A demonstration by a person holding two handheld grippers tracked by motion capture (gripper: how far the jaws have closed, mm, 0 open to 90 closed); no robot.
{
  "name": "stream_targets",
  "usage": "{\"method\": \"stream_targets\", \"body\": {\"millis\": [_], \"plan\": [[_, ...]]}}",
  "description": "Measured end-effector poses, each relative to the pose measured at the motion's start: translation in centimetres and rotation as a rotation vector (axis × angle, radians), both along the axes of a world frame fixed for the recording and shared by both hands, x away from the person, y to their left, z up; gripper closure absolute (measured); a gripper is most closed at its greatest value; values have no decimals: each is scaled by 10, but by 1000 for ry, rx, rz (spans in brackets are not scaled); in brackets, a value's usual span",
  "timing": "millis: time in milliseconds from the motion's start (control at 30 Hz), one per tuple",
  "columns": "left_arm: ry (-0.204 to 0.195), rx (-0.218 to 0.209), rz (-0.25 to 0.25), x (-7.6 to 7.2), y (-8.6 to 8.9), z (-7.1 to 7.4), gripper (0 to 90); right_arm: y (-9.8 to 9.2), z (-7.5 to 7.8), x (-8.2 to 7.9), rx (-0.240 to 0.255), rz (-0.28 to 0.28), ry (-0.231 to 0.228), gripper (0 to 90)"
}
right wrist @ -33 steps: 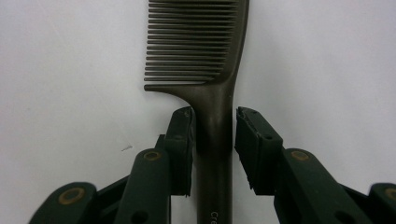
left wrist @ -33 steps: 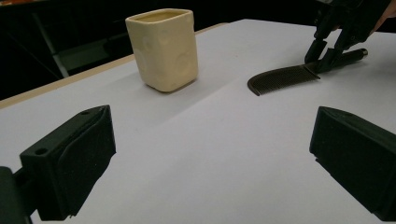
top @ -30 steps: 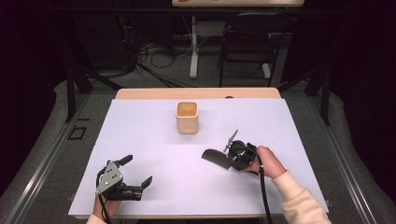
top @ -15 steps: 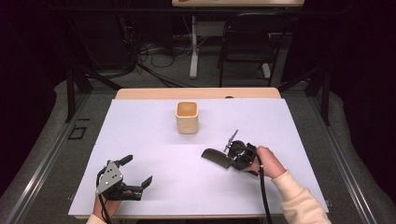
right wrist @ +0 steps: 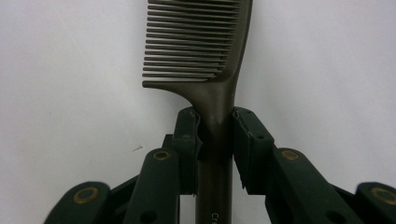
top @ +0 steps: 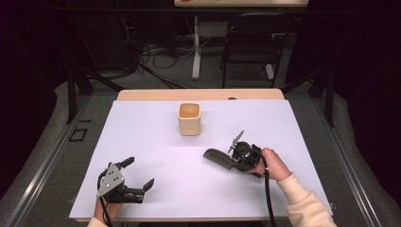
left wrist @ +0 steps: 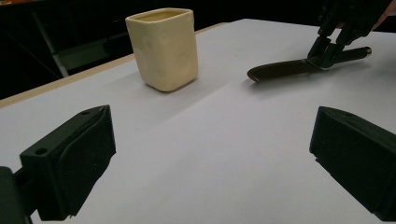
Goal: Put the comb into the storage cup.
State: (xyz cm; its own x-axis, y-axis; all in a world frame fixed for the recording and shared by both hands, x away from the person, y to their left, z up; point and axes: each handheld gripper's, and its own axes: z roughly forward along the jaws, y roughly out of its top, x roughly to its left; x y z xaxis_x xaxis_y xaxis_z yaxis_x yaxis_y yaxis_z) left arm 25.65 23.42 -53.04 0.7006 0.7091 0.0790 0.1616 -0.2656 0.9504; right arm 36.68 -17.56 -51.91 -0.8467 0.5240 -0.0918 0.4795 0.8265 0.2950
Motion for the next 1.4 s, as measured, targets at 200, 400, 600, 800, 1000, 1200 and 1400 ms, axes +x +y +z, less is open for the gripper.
{"method": "stream_targets", "body": {"millis": [200, 400, 600, 800, 1000, 1200, 1400], "plan": [[0, -1, 2, 0, 0, 0, 2, -2, 5, -2, 14, -9, -13, 722], [-1, -1, 1, 0, 0, 0, 2, -7, 10, -3, 31, -28, -29, 722], [-2, 0, 1, 0, 0, 0, 2, -11, 15, -3, 67, -36, -44, 722], [-1, -1, 1, 0, 0, 0, 2, -12, 17, -4, 91, -49, -59, 722], [-3, -4, 1, -1, 0, 0, 2, -13, 20, -4, 91, -59, -58, 722], [-2, -4, 1, 0, 0, 1, 2, -14, 21, -4, 124, -70, -73, 722], [-1, -2, 6, 0, 0, 0, 2, -14, 22, -4, 131, -76, -77, 722]]}}
